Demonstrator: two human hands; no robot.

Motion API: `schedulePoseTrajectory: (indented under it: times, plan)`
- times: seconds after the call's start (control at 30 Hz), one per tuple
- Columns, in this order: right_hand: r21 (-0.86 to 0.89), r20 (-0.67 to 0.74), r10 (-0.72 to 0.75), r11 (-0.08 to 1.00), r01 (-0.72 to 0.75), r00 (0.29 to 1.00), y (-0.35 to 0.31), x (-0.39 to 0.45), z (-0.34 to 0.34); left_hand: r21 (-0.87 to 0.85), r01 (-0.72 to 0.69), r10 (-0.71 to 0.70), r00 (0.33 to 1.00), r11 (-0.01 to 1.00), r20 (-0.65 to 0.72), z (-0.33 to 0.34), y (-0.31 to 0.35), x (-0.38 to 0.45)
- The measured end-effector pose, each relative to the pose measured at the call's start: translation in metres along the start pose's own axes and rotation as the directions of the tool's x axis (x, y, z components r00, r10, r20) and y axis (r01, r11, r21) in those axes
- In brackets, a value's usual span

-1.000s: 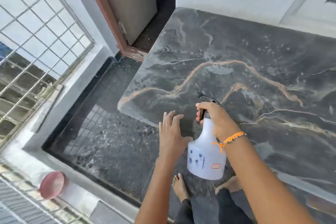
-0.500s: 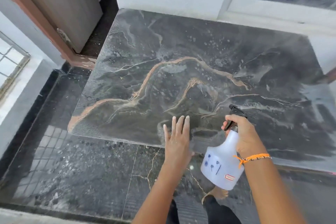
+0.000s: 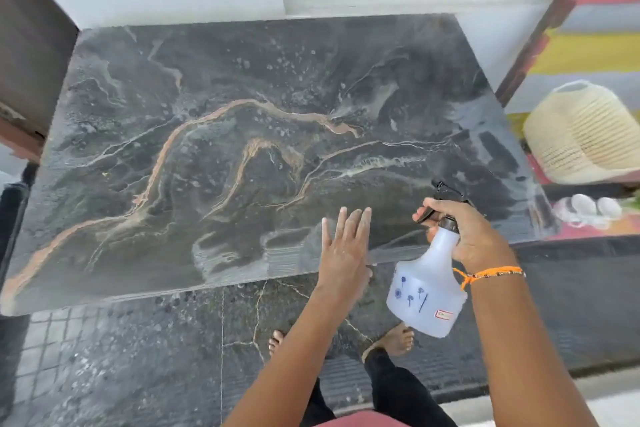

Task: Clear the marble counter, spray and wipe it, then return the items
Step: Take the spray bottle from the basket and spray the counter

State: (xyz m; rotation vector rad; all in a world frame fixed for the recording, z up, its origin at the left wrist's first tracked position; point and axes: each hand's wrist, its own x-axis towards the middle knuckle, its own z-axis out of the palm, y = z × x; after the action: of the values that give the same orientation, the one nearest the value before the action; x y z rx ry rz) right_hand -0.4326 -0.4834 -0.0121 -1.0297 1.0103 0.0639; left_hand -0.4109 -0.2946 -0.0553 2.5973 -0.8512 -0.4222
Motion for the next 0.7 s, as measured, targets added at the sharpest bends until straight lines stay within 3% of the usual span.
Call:
schedulePoseTrajectory:
  times: [0.2, 0.53, 0.7]
  plan:
    - [0.067, -0.143, 0.05, 0.997, -0.041, 0.988, -0.005, 0.005, -0.074, -0.01, -0.007, 0.008, 0.997, 1.0, 0.072, 0.016, 0.05, 0.04]
    - [0.002, -0.008, -0.029, 1.0, 0.029, 1.0, -0.054, 0.033, -0.141, -0.007, 0.01, -0.009, 0.994, 1.0, 0.11, 0.048, 0.135, 0.085]
    - [0.009, -0.053, -0.132, 0.991, 0.132, 0.99, -0.073, 0.045, -0.149, 0.075, 0.04, -0.049, 0.992, 0.996, 0.115, 0.058, 0.165, 0.097]
